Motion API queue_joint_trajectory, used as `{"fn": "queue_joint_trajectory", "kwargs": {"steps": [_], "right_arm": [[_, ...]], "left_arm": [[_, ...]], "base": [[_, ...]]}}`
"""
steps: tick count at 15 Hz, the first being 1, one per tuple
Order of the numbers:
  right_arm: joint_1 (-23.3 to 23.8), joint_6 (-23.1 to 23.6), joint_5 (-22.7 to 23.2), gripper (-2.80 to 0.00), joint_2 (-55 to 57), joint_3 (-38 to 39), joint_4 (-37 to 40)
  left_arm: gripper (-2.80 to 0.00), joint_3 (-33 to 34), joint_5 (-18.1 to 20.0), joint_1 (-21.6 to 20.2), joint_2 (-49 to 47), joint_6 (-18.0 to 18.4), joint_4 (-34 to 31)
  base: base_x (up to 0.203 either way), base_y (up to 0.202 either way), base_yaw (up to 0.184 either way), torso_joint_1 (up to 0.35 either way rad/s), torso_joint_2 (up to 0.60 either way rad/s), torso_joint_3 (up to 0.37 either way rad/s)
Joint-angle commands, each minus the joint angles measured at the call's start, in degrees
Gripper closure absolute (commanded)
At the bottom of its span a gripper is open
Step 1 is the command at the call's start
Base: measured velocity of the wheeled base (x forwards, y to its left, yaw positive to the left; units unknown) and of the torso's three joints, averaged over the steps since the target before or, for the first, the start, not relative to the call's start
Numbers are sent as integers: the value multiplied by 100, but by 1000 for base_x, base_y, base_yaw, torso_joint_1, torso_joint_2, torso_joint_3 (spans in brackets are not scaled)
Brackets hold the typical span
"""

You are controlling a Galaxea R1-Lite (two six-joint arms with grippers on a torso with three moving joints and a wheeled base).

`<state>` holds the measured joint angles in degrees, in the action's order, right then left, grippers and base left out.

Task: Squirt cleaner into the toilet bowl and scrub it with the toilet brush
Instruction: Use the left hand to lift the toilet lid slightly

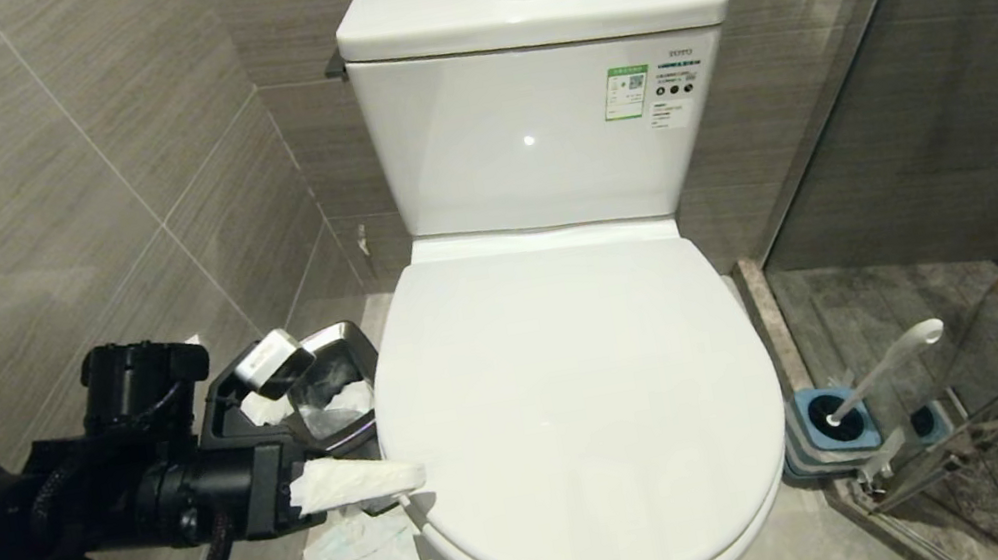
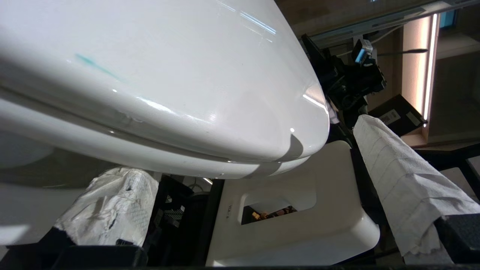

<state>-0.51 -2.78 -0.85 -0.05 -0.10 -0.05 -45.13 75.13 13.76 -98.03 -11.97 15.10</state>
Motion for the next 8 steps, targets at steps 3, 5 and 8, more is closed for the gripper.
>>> {"fn": "queue_joint_trajectory", "kwargs": {"steps": [3,5,8], "right_arm": [[-2,-3,-3,0,5,1,-4],[-2,-3,-3,0,5,1,0],[-2,-3,-3,0,5,1,-4]], "left_arm": [[-280,-215,20,129,100,-7,22],[-280,-411,2,194,91,-15,20],[-280,-677,-1,197,160,-211,19]], "base": [[0,0,0,0,0,0],[0,0,0,0,0,0],[0,0,0,0,0,0]]}}
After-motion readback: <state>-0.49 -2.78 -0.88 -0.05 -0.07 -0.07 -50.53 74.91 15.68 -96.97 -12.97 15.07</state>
